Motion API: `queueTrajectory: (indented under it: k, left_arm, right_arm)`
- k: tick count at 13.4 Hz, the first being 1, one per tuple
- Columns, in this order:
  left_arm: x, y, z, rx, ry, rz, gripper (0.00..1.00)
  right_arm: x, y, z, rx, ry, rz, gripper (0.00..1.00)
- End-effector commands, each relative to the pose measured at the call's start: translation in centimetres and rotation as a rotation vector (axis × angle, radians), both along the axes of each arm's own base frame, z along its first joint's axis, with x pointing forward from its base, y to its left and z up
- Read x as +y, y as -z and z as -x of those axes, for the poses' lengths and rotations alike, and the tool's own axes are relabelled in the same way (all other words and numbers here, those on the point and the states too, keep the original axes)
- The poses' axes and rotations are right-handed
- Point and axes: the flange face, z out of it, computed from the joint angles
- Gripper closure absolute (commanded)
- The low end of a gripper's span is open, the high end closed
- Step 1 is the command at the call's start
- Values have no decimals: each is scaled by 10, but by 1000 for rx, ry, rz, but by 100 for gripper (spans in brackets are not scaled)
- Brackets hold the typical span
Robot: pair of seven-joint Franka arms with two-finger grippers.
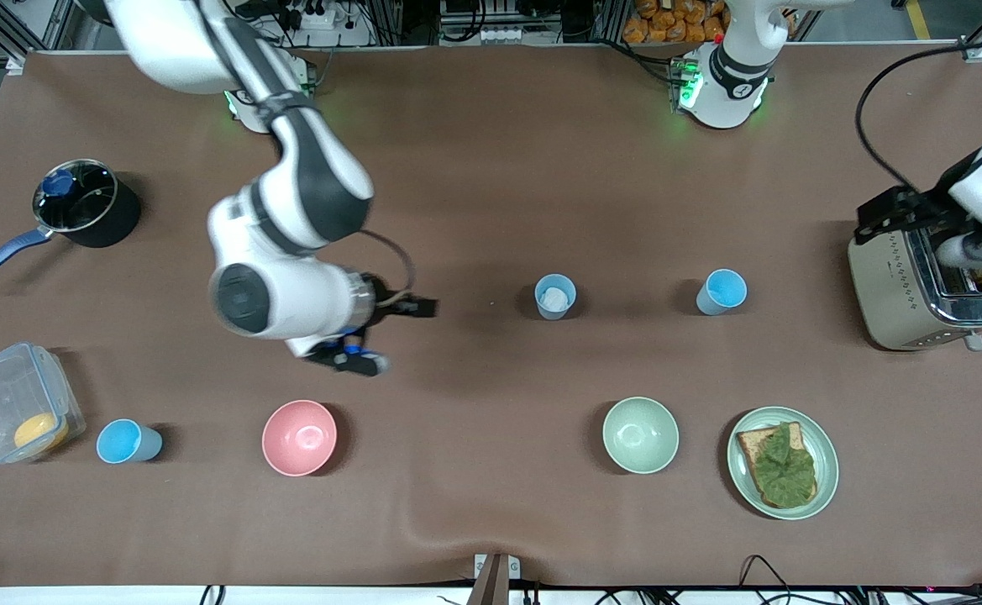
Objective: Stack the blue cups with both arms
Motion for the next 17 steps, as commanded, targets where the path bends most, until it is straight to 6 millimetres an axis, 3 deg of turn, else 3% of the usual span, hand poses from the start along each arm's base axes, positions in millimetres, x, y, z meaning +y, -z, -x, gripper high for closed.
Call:
queueTrajectory:
  k: [1, 2, 5, 11, 14, 17]
  left_arm:
    - [-23, 18, -10, 2, 29, 6, 0]
    - [-38, 31, -9, -11, 55, 2, 0]
    - [-40, 69, -8, -1, 60, -3, 0]
    - [-35, 177, -4, -6, 72, -24, 0]
    - [-34, 183, 0, 19, 93, -25, 0]
    - [-45, 203, 6, 10, 9, 13, 0]
  right_arm:
    - [-41, -19, 1, -15, -43, 100, 0]
    - [-57, -27, 1, -10, -51, 134, 0]
    - [-96, -52, 3, -35, -36, 211, 0]
    - [-220, -134, 39, -155, -180, 209, 0]
    - [-268, -181, 70, -176, -118, 231, 0]
    - [-306, -208, 87, -211, -49, 237, 0]
